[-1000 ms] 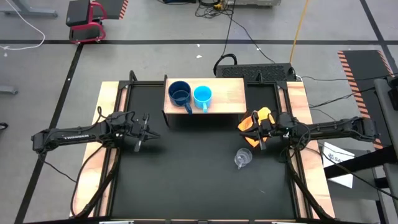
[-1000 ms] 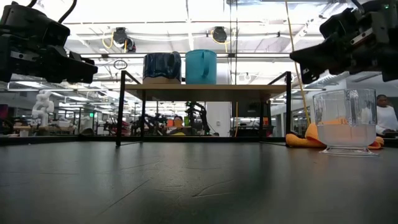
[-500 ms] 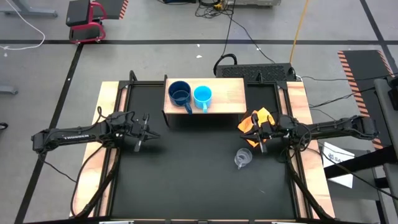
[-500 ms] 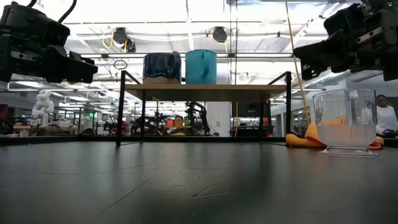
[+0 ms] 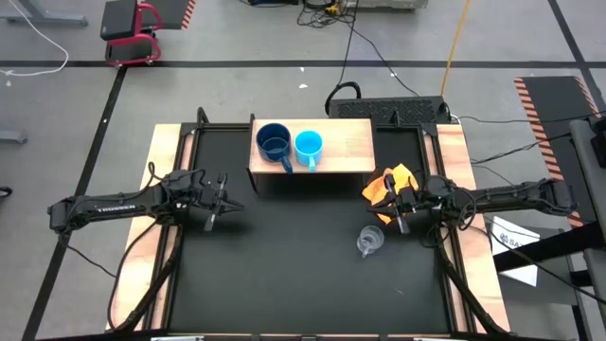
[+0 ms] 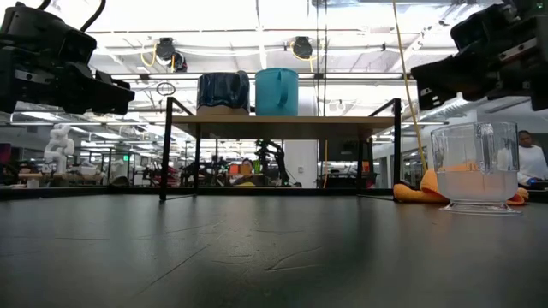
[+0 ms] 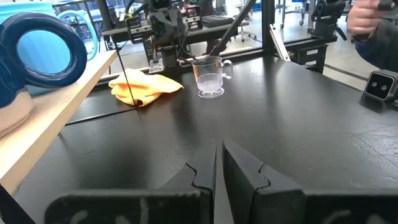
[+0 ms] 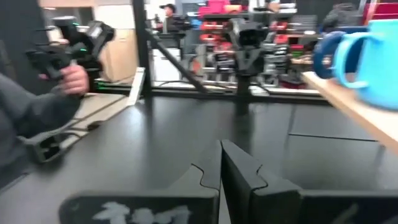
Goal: Stack small to large cups/mugs on shelf
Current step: Put the transparent mug on the shelf
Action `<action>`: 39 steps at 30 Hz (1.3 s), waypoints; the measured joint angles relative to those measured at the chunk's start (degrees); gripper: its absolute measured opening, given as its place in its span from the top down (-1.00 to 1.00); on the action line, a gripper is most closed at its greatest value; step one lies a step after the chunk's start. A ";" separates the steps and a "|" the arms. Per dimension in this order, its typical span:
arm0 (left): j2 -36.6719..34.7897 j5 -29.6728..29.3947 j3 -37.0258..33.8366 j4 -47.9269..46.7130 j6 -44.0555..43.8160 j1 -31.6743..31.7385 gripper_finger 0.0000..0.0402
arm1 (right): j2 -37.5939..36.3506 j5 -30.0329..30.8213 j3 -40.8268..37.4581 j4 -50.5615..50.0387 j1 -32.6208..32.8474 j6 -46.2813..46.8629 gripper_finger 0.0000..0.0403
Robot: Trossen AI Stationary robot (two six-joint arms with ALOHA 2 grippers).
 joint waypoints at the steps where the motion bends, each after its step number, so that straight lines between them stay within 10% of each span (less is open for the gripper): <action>1: 0.00 0.00 0.00 0.00 -0.01 0.00 0.85 | -0.20 -1.04 0.00 -0.11 0.00 0.36 1.00; 18: 0.00 0.00 0.00 -0.04 -0.45 -0.02 0.85 | -0.41 -17.51 0.98 7.67 0.04 3.05 1.00; 32: 0.01 -0.01 0.00 -0.09 -0.90 -0.02 0.85 | -0.52 -7.75 23.94 -40.16 0.81 -7.27 1.00; 39: 0.01 -0.01 0.00 -0.13 -0.61 0.00 0.85 | -0.29 -5.69 28.35 -46.84 0.81 -3.23 1.00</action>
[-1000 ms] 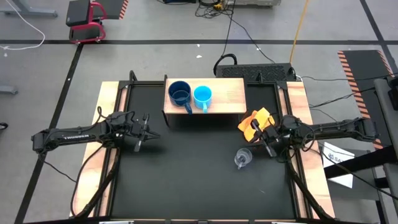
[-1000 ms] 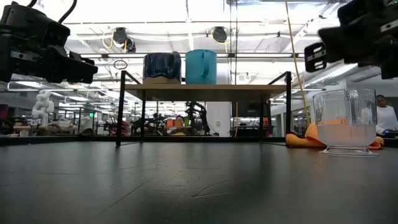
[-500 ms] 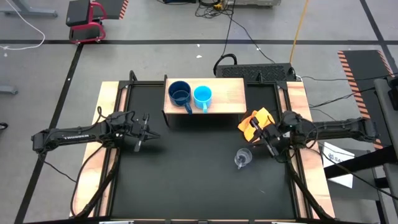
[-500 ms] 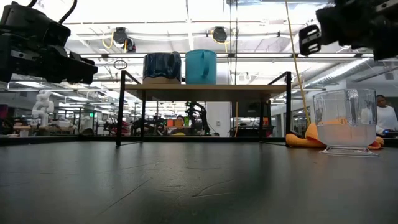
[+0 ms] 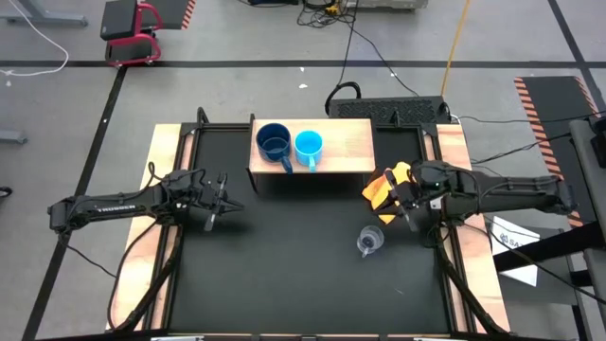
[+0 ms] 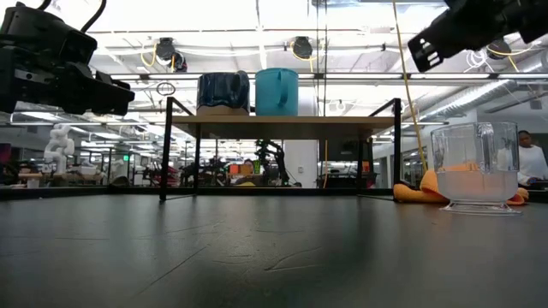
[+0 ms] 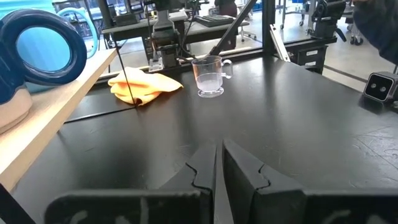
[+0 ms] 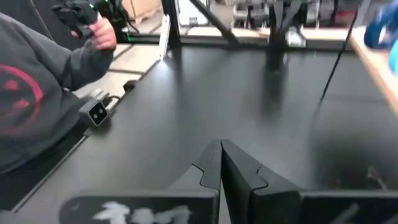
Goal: Stack small to large cups/mugs on shelf
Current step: Put the transparent mug on the shelf
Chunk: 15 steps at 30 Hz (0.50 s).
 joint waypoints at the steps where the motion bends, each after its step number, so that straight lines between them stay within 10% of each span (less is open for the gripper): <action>1: 0.01 0.01 0.00 0.01 0.01 -0.01 0.85 | 0.23 0.04 0.59 -1.26 0.00 0.80 1.00; 15: 0.01 0.01 0.00 0.02 0.72 -0.02 0.85 | 6.25 3.26 11.84 -19.51 0.00 5.84 1.00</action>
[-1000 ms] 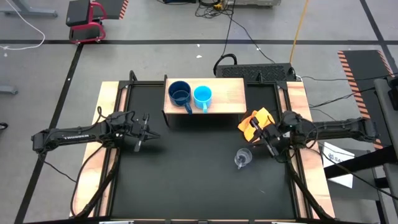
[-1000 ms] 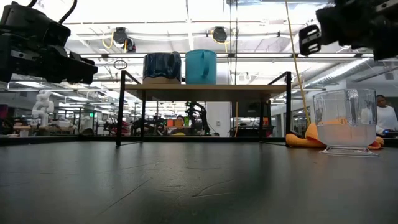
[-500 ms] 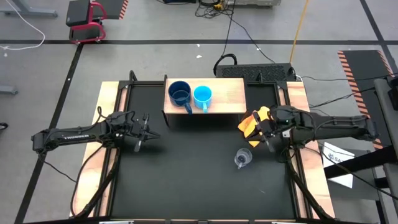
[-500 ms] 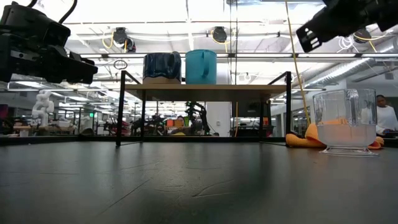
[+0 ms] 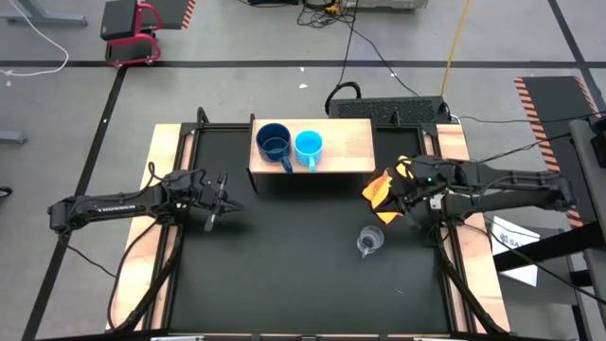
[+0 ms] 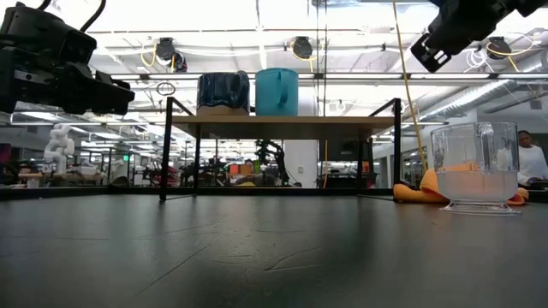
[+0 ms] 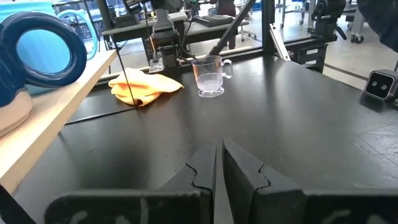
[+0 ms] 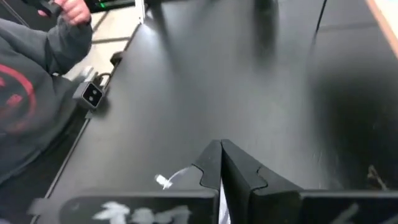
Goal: Stack small to large cups/mugs on shelf
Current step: Put the transparent mug on the shelf
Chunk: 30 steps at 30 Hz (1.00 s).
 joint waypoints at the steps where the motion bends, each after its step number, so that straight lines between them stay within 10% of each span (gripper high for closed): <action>1: 0.00 0.00 0.00 0.00 0.00 0.00 0.85 | 0.54 0.00 0.59 -1.26 0.00 0.61 1.00; 30: -0.01 0.00 0.00 -0.59 0.00 0.00 0.85 | 22.25 3.16 13.86 -21.38 8.60 15.31 1.00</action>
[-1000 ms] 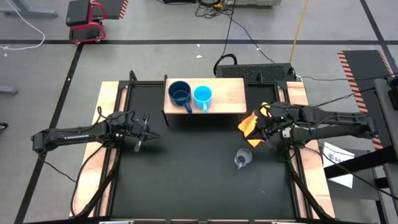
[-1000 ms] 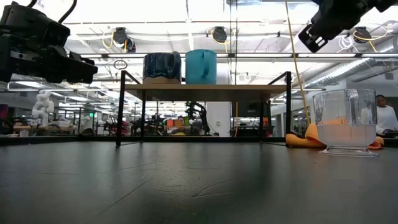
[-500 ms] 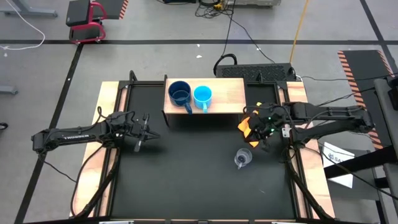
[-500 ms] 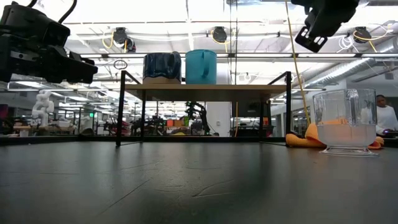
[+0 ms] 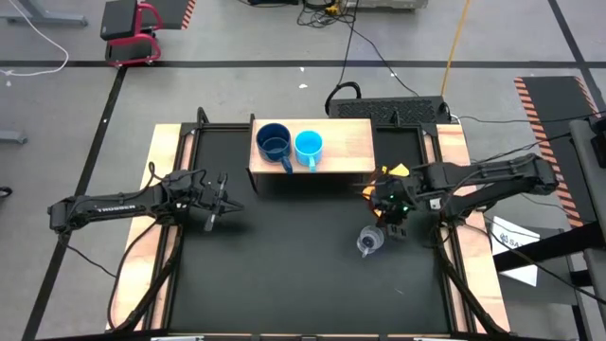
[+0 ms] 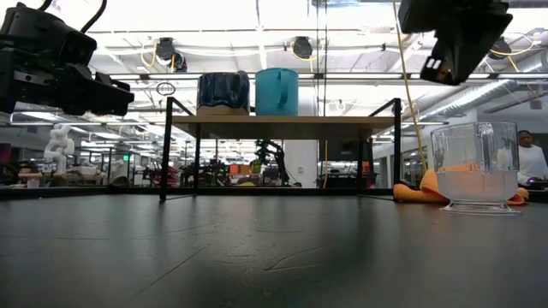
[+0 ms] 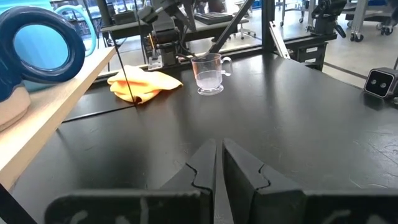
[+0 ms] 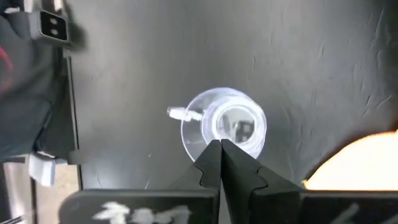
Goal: Stack small to large cups/mugs on shelf
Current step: Put the transparent mug on the shelf
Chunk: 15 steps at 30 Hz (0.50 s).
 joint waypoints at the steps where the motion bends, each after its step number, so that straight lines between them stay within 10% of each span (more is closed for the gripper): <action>1: 0.01 0.00 0.00 -0.02 -0.02 0.00 0.85 | 0.48 -0.28 -0.01 -0.26 0.22 0.57 1.00; 15: 0.01 0.02 0.00 -0.31 0.00 -0.02 0.85 | 2.60 -2.06 -0.02 3.55 0.78 0.60 0.75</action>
